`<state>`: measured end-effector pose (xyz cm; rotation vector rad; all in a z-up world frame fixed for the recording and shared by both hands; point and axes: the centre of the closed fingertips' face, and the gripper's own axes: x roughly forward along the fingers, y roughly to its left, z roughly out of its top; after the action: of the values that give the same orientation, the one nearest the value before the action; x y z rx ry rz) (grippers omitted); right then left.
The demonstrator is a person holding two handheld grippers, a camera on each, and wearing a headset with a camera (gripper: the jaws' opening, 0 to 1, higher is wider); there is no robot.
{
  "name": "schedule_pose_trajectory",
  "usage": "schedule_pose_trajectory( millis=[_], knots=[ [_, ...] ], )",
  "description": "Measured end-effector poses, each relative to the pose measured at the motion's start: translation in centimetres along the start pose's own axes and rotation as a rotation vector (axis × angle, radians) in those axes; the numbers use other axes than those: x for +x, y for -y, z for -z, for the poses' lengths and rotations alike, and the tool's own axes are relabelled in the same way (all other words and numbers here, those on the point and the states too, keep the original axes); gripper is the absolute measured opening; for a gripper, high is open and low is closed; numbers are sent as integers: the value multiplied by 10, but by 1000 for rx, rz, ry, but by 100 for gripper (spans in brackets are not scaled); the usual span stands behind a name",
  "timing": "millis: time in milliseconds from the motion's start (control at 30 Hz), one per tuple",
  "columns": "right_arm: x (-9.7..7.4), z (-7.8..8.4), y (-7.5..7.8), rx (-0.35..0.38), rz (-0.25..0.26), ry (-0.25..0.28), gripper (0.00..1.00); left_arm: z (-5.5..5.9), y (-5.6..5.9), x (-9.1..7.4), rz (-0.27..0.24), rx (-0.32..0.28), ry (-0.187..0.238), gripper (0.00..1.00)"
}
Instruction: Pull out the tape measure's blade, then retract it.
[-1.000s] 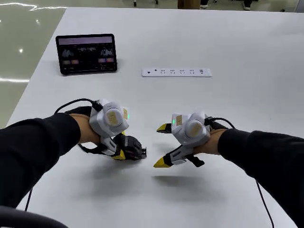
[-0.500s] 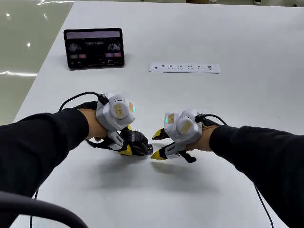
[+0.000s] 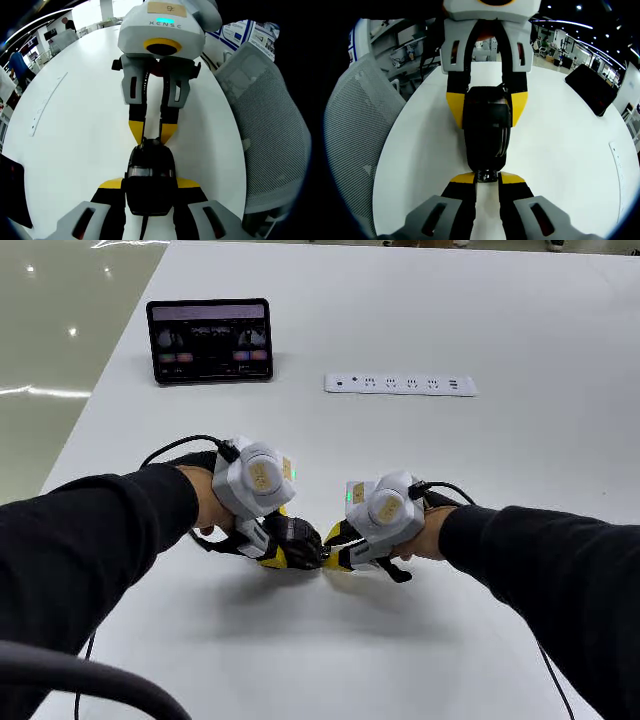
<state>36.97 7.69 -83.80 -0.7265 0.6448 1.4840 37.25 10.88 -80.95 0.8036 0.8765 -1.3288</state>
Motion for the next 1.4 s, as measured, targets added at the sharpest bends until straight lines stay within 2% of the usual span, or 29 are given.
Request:
schedule_pose_trajectory(
  millis=[533,767,1067,1400],
  knots=[
    [-2,3,0,-10,-32,-23,7,1,0,-1,-4,-17,-24,33],
    [-13,15,2,11,-26,-38,8,0,-1,-1,-5,-37,-1,33],
    [-11,13,-1,40,-19,-42,12,-1,1,0,-9,-34,-2,33],
    [-2,7,-1,34,-11,-33,12,0,0,0,-13,-41,5,33]
  ],
)
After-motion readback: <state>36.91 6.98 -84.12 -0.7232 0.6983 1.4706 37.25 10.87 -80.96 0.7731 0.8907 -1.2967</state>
